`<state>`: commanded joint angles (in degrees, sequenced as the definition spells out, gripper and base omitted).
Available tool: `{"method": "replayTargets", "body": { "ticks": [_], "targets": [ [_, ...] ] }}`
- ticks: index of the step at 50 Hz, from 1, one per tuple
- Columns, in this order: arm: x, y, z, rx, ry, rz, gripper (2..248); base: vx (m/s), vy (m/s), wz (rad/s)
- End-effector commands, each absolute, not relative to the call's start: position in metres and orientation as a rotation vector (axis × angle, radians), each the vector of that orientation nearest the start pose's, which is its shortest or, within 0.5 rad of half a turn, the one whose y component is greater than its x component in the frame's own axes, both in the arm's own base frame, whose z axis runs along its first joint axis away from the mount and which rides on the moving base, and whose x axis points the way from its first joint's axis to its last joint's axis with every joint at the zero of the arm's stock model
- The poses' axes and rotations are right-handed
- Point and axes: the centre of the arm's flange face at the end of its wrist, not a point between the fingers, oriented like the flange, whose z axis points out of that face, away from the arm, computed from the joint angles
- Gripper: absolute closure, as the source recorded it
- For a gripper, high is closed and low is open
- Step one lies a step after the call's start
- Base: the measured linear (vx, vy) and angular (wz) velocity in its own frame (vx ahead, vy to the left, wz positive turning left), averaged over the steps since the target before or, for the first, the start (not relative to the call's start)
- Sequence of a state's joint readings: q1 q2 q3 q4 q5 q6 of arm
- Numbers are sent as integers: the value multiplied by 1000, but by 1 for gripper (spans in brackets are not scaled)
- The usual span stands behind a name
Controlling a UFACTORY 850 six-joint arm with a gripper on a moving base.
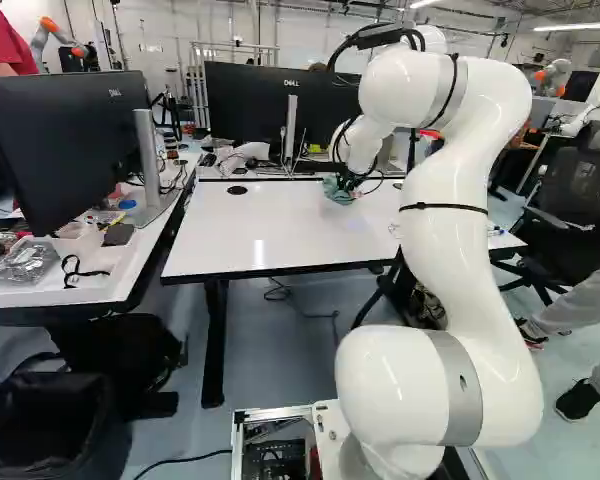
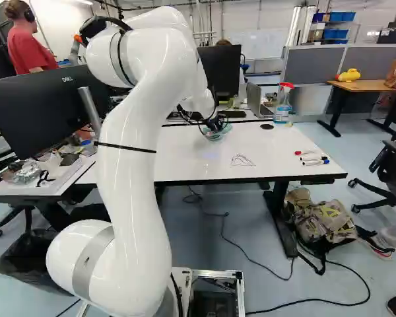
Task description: Clean the table with the green towel
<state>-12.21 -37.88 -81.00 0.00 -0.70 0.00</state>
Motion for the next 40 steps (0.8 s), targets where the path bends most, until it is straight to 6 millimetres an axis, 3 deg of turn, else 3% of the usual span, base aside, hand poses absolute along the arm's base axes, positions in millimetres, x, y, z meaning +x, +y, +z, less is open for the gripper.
{"method": "replayTargets", "body": {
  "ticks": [26,40],
  "targets": [
    [677,-193,397,-2995,419,-1168,199,0,0,0],
    [656,-194,399,-3005,435,-1140,199,0,0,0]
  ]
}}
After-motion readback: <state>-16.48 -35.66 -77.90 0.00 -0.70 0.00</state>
